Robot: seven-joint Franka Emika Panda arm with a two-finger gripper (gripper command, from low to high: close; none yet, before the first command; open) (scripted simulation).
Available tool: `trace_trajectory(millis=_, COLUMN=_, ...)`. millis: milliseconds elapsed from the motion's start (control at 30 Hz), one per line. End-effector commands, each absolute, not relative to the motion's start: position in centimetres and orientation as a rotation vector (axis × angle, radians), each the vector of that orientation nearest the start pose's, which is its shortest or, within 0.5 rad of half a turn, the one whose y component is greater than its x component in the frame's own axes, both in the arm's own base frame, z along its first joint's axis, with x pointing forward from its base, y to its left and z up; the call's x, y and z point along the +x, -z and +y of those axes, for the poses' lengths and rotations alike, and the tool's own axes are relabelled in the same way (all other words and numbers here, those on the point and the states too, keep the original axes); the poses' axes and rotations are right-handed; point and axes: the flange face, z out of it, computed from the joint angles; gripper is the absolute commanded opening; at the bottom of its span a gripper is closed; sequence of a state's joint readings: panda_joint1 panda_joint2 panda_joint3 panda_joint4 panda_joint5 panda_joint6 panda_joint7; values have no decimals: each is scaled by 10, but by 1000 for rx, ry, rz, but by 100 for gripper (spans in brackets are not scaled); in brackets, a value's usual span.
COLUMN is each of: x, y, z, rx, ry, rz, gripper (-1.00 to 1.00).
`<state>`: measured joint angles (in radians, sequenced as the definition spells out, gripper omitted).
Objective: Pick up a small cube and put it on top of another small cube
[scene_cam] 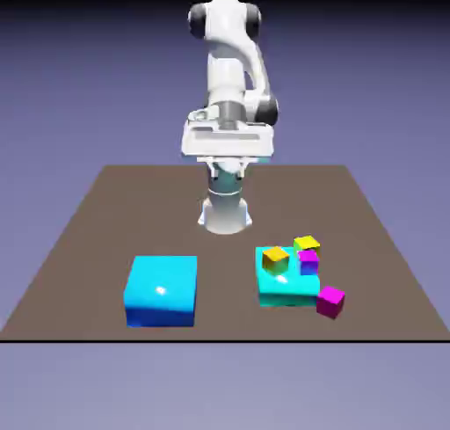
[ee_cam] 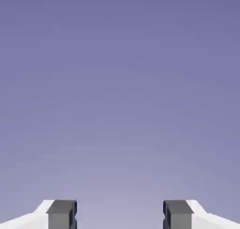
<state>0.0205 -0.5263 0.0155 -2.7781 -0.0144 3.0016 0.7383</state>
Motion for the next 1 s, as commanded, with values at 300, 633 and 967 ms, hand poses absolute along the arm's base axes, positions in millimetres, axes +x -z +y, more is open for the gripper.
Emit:
trace_trajectory(millis=300, x=466, y=-376, z=117, rx=-2969, ry=551, rz=551, gripper=0)
trace_trajectory(millis=633, x=487, y=-278, z=225, rx=-3246, ry=67, rz=116, gripper=0)
trace_trajectory(millis=967, x=471, y=-189, z=310, rx=-3353, ry=-348, rz=-272, gripper=0)
